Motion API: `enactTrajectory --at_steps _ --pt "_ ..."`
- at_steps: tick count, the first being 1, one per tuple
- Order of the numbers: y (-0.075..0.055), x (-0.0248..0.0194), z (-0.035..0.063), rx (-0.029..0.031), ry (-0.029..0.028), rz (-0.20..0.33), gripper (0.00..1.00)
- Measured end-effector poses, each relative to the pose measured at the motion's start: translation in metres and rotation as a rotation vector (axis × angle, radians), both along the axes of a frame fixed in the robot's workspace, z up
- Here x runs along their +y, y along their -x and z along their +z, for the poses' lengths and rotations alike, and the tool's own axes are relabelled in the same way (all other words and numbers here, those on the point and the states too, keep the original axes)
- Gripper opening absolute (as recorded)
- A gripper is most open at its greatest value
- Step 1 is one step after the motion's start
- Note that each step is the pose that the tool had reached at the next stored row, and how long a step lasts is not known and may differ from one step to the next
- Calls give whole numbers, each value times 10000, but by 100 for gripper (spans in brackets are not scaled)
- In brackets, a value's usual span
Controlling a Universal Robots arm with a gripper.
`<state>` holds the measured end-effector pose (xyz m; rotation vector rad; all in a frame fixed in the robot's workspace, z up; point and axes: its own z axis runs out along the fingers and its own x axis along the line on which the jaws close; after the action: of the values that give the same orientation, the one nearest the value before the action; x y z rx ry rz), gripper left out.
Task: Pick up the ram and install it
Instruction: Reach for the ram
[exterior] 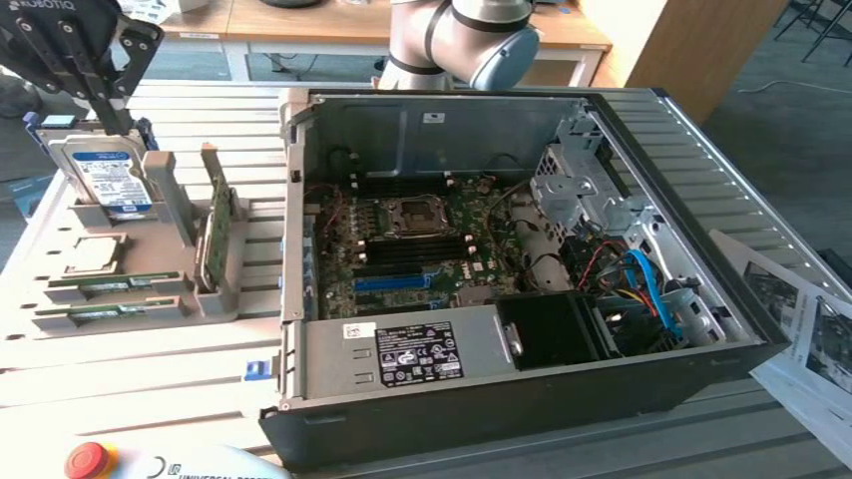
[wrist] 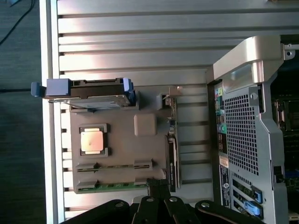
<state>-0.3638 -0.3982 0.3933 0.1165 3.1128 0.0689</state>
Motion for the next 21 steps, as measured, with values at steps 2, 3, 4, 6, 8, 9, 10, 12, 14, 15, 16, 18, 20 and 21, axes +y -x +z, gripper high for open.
enactTrajectory --at_steps 2,3,4,6,8,9,10,12,14,15,16,18,20,21 --pt "50 0 -1 -1 -1 0 11" --pt "74 0 -1 -1 -1 0 11" --pt "99 0 -1 -1 -1 1 11" --pt "151 1 0 0 -1 1 11" --pt "200 1 -1 -1 -1 0 11" --pt "224 2 -1 -1 -1 0 11" --pt "249 2 -1 -2 -1 0 11" --pt "296 2 0 0 0 0 11" --pt "345 3 0 -1 -1 0 11" --pt "367 3 -1 -1 0 0 11" --pt "388 3 -1 -1 -1 0 11" --pt "427 3 -1 -1 -1 1 11" --pt "451 3 -1 0 -1 0 11" --pt "451 3 -1 -1 0 1 11"
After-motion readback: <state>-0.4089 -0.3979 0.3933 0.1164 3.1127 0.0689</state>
